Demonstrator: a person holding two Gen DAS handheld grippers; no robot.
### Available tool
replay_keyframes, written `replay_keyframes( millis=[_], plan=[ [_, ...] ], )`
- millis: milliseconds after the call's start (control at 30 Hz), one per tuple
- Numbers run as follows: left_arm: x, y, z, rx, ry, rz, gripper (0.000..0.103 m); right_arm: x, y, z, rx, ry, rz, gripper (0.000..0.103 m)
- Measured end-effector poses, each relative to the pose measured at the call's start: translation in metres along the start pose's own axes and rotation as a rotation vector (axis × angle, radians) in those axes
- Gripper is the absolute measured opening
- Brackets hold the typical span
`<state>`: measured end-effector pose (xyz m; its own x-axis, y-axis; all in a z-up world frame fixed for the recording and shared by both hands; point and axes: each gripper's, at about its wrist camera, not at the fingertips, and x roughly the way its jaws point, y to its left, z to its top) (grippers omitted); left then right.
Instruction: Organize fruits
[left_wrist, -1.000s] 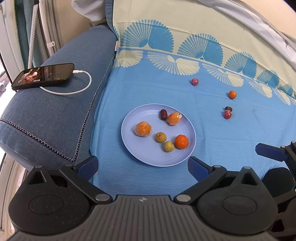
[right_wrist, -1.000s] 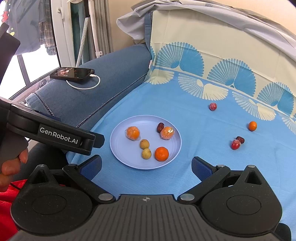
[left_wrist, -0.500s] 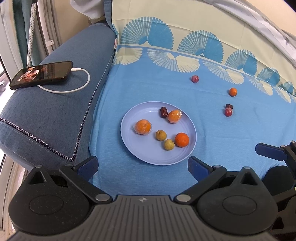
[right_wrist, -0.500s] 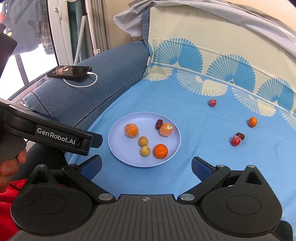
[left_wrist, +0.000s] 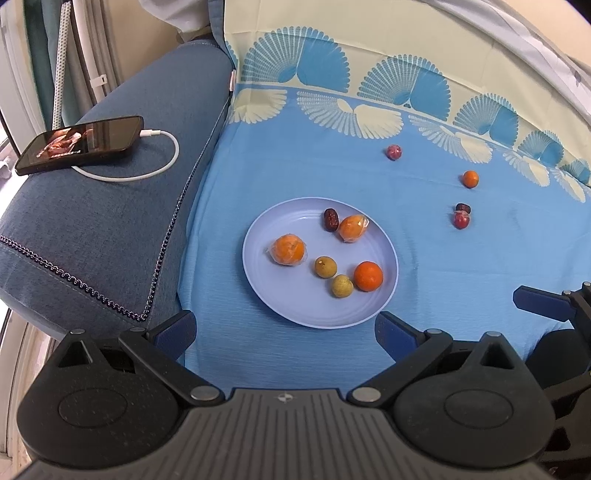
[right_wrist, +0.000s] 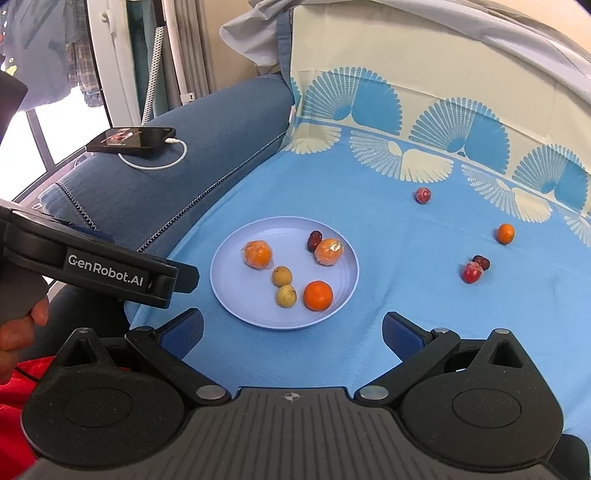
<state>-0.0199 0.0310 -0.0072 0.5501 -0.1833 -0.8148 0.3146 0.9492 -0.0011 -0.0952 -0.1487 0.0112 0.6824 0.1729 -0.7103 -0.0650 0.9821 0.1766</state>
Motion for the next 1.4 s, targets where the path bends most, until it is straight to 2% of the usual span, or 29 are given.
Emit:
replay_keyframes(
  millis=[533, 700, 1100, 1400],
  plan=[
    [0.011, -0.003, 0.007, 0.001, 0.025, 0.004, 0.103, 0.009, -0.012, -0.001, 0.045, 0.015, -0.012, 0.102],
    [0.016, -0.007, 0.017, 0.003, 0.026, -0.002, 0.103, 0.011, -0.027, -0.001, 0.082, -0.005, -0.061, 0.102],
    [0.045, -0.053, 0.063, 0.079, 0.027, -0.010, 0.103, 0.026, -0.115, -0.010, 0.249, -0.045, -0.258, 0.102],
    [0.106, -0.099, 0.120, 0.123, 0.049, -0.039, 0.103, 0.067, -0.183, -0.005, 0.392, -0.056, -0.355, 0.102]
  ],
)
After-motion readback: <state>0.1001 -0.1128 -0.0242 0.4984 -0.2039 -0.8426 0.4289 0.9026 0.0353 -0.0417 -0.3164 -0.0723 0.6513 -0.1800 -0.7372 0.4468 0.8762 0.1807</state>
